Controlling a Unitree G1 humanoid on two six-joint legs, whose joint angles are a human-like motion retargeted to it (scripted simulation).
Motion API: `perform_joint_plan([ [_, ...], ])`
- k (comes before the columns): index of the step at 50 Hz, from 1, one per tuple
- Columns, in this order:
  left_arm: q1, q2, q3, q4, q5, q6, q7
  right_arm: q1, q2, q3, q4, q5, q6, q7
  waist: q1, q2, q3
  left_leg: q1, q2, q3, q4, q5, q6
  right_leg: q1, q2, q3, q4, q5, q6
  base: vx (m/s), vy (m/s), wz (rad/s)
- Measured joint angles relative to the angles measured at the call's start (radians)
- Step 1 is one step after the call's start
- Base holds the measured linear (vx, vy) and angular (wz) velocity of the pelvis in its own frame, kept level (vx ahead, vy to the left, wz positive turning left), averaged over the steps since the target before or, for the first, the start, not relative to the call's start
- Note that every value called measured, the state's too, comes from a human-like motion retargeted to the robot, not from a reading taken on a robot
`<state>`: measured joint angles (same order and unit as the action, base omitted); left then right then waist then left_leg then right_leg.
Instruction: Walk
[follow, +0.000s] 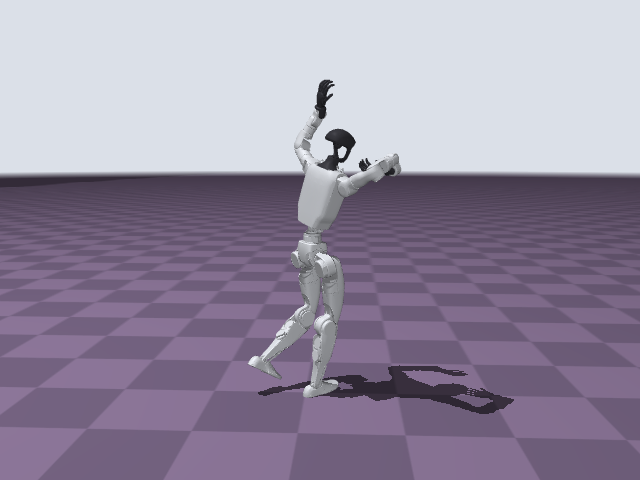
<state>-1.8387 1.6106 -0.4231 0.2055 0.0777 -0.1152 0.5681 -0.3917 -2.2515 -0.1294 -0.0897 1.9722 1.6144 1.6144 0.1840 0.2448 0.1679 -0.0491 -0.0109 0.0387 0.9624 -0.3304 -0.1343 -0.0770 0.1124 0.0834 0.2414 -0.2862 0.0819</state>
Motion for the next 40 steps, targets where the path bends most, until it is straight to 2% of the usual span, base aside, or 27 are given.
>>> perform_joint_plan([
  [2,-0.256,-0.157,-0.286,0.154,0.024,-0.002,0.006,0.268,0.000,-0.220,0.106,0.000,0.000,0.000,0.052,-0.001,-0.044,-0.047,0.039,0.004,0.011,-0.049,0.021,0.034,0.030,0.019,-0.002,-0.008,-0.002,0.21,0.01,-0.69],
  [5,-0.756,-0.506,-0.817,0.495,0.011,0.027,0.026,0.581,0.000,-0.514,0.250,0.000,0.000,0.000,0.110,-0.083,-0.082,-0.129,0.069,0.006,-0.066,-0.106,0.045,0.080,0.060,0.062,-0.030,0.000,-0.001,0.24,0.00,-0.77],
  [7,-0.970,-0.674,-0.977,0.689,-0.033,0.013,0.013,0.731,0.000,-0.736,0.313,0.000,0.000,0.000,0.109,-0.140,-0.052,-0.184,0.066,0.003,-0.162,-0.111,0.053,0.100,0.068,0.089,-0.046,0.009,0.000,0.25,-0.01,-0.66],
  [9,-1.008,-0.745,-0.977,0.767,-0.019,-0.003,-0.009,0.828,0.000,-0.855,0.354,0.000,0.000,0.000,0.129,-0.163,-0.046,-0.223,0.051,-0.006,-0.265,-0.098,0.052,0.127,0.072,0.109,-0.050,0.007,0.002,0.25,-0.01,-0.52],
  [14,-1.028,-0.813,-0.977,0.841,0.021,-0.011,-0.020,0.970,0.000,-1.004,0.380,0.000,0.000,0.000,0.156,-0.185,-0.062,-0.281,0.005,-0.023,-0.520,-0.009,0.028,0.189,0.086,0.158,-0.053,-0.013,0.002,0.27,0.00,-0.41],
  [21,-1.035,-0.865,-0.977,0.874,0.057,-0.015,-0.025,1.076,0.000,-1.125,0.412,0.000,0.000,0.000,0.158,-0.224,-0.089,-0.282,-0.043,-0.009,-0.729,0.114,0.020,0.254,0.092,0.213,-0.043,-0.067,0.002,0.33,0.03,-0.25],
  [28,-1.044,-0.890,-0.977,0.896,0.052,-0.014,-0.035,1.147,0.000,-1.207,0.448,0.000,0.000,0.000,0.162,-0.265,-0.101,-0.220,-0.077,0.008,-0.797,0.198,0.045,0.301,0.088,0.283,0.011,-0.112,0.012,0.42,0.04,-0.17],
  [33,-1.042,-0.899,-0.977,0.909,0.028,-0.013,-0.044,1.190,0.000,-1.247,0.464,0.000,0.000,0.000,0.170,-0.303,-0.100,-0.157,-0.117,0.010,-0.824,0.166,0.099,0.309,0.069,0.318,0.110,-0.082,0.068,0.48,0.05,-0.08],
  [37,-1.039,-0.906,-0.977,0.915,-0.011,-0.016,-0.043,1.227,0.000,-1.272,0.470,0.000,0.000,0.000,0.182,-0.326,-0.088,-0.089,-0.161,-0.009,-0.842,0.132,0.131,0.287,0.060,0.317,0.280,0.023,0.164,0.49,0.04,0.03],
  [40,-1.033,-0.912,-0.977,0.917,-0.044,-0.022,-0.040,1.254,0.000,-1.293,0.467,0.000,0.000,0.000,0.189,-0.325,-0.073,-0.024,-0.168,-0.028,-0.859,0.106,0.145,0.238,0.056,0.249,0.472,0.084,0.180,0.48,-0.01,0.04],
])
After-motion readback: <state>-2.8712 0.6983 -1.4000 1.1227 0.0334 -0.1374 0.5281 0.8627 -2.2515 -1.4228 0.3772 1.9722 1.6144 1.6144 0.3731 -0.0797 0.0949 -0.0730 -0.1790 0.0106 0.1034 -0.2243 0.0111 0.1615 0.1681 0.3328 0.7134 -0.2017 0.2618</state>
